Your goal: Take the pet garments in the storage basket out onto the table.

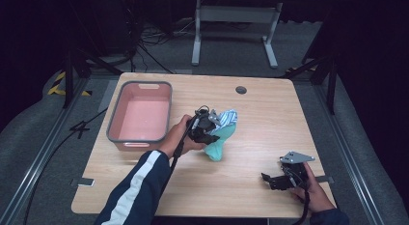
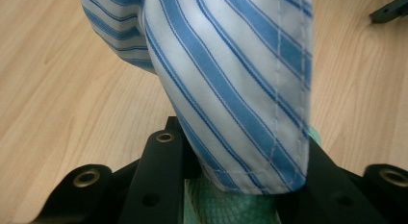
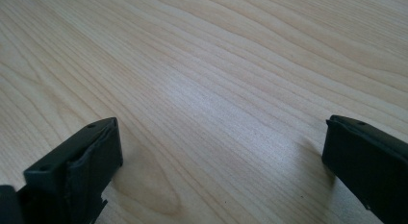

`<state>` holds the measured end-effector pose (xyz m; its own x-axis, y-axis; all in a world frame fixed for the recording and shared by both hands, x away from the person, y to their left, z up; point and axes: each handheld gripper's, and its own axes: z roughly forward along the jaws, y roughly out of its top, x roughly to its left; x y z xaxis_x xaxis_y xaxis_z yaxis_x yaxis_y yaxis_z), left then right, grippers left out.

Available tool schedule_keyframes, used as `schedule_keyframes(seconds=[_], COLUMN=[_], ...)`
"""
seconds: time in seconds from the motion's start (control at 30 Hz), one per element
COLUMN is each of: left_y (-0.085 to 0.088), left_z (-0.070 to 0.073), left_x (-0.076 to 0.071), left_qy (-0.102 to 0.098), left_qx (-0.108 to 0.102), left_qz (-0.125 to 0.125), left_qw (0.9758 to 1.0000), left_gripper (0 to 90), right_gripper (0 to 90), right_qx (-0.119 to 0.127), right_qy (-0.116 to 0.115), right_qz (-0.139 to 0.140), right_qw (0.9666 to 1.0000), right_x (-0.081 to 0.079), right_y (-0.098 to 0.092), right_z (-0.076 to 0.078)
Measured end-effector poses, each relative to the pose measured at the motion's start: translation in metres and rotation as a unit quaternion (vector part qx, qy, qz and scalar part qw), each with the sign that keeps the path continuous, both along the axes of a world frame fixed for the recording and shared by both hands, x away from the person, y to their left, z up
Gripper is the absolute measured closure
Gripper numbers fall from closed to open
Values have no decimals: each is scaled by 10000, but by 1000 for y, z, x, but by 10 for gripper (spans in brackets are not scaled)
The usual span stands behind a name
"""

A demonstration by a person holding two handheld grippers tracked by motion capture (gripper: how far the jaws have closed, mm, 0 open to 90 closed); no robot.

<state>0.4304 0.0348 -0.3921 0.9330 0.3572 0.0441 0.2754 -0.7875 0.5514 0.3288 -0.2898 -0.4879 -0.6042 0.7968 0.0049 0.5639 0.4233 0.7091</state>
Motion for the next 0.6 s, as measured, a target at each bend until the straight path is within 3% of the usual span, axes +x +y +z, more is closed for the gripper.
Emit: schedule_keyframes(seconds=[0.37,0.6], left_y=[0,2], left_z=[-26,-29], left_x=[8,11], left_qy=[244,295], left_qx=[277,234], left_qz=[210,303], left_qw=[9991,9988], left_gripper=[700,534], right_gripper=[5,6], right_qx=[0,1], right_qy=[0,0], right_qz=[0,0], right_qw=[10000,10000], right_x=[0,0], right_y=[0,0], right_z=[0,0])
